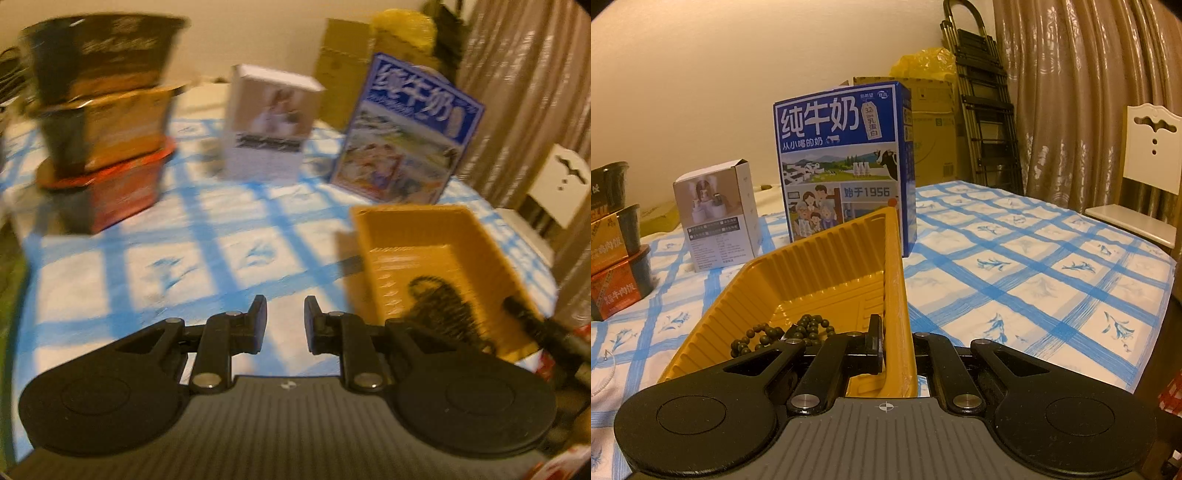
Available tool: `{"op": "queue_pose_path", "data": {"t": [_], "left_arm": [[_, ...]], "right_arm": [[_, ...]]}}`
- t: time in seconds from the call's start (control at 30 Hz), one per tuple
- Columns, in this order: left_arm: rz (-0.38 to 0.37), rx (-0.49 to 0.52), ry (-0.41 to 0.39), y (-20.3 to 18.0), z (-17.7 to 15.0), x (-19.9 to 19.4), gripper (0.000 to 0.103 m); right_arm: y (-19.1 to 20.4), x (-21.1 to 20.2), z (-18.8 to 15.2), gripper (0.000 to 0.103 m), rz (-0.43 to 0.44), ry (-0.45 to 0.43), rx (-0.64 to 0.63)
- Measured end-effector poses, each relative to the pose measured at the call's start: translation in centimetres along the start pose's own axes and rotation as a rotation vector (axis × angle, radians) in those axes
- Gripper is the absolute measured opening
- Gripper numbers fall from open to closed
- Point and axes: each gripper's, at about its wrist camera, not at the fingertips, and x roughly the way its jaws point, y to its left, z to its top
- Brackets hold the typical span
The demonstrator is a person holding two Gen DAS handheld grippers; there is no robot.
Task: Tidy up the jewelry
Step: 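Close the left tool on the pearl-like chain on the cloth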
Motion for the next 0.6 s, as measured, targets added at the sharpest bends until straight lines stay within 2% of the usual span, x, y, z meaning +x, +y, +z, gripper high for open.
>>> {"op": "queue_pose_path", "data": {"t": [0.23,0.43,0.6], "left_arm": [[0.135,0.042,0.057,2.5,-3.8,-0.5,0.018],[0.162,0.138,0.071,2.5,-4.3,0.3,0.018],[0.148,0.216,0.105,2.1,-4.1,2.3,0.018]], "right_arm": [[0.1,0.1,0.0,0.005,0.011,-0.007,-0.006],[0.2,0.4,0.1,0.005,0.010,-0.006,-0.001],[0.6,0.9,0.2,0.005,0.015,-0.004,-0.003]]}}
